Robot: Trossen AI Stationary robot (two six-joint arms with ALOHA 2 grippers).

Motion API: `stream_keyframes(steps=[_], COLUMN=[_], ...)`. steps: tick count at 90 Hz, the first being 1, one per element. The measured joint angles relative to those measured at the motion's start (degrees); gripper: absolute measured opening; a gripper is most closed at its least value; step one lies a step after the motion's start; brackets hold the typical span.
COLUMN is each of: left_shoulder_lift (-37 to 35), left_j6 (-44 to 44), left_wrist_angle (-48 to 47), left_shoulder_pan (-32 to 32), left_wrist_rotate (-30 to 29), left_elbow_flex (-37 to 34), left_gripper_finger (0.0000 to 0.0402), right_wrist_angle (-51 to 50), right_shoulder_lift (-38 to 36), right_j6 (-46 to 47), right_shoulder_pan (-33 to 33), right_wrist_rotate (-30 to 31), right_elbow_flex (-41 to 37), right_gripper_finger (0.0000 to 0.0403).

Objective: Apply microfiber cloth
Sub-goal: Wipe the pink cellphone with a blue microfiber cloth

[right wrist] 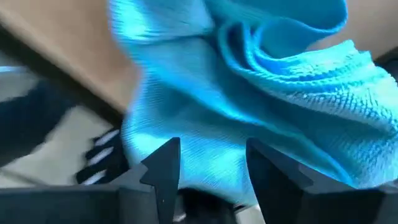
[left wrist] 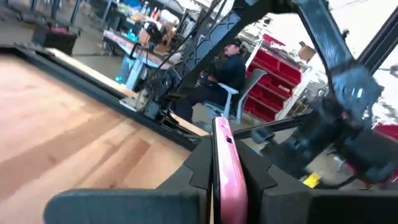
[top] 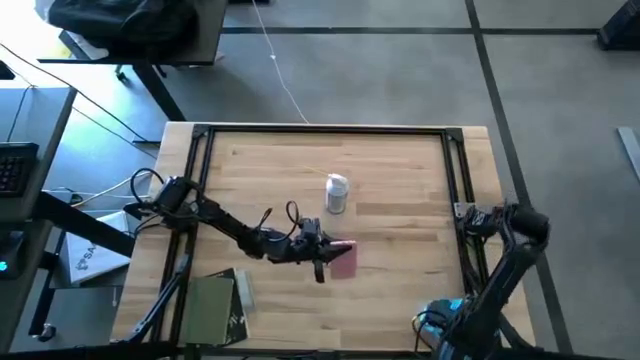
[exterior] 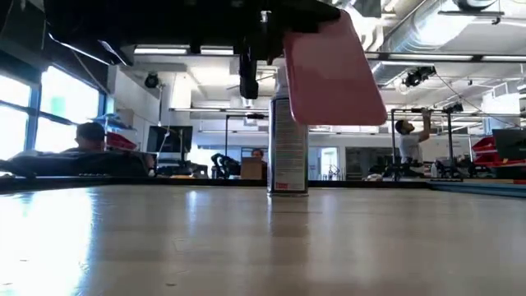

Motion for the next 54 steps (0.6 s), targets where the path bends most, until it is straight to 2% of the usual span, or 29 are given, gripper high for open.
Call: stream_keyframes(steps=[14, 24, 34, 46, 54], left_shoulder_lift=[0.0, 0.0, 0.0, 0.0, 0.1], left_j6=[0.6, 2.7, 3.4, 3.5, 3.5], left_wrist_angle=[0.6, 0.4, -1.9, -3.4, -5.2], left_shoulder_pan=[-1.4, -1.9, -2.1, -2.0, -1.9], left_wrist_rotate=[-0.9, 2.5, 4.3, 5.1, 5.2], left_elbow_flex=[0.0, 0.0, 0.0, 0.0, 0.0], left_gripper_finger=[0.0014, 0.0015, 0.0015, 0.0015, 0.0015], right_wrist_angle=[0.0, 1.0, 0.2, -2.4, -6.4], right_shoulder_lift=[4.7, 6.7, 7.7, 7.6, 7.3], right_j6=[-7.0, -14.5, -19.1, -24.7, -30.5], right_shoulder_pan=[-0.2, -1.1, -3.1, -6.6, -8.9], right_wrist_rotate=[0.3, -0.4, -1.2, 0.7, 2.9], right_elbow_flex=[0.0, 0.3, 0.3, 0.1, 1.7], right_gripper_finger=[0.0149, 0.0132, 0.0093, 0.0019, 0.0008])
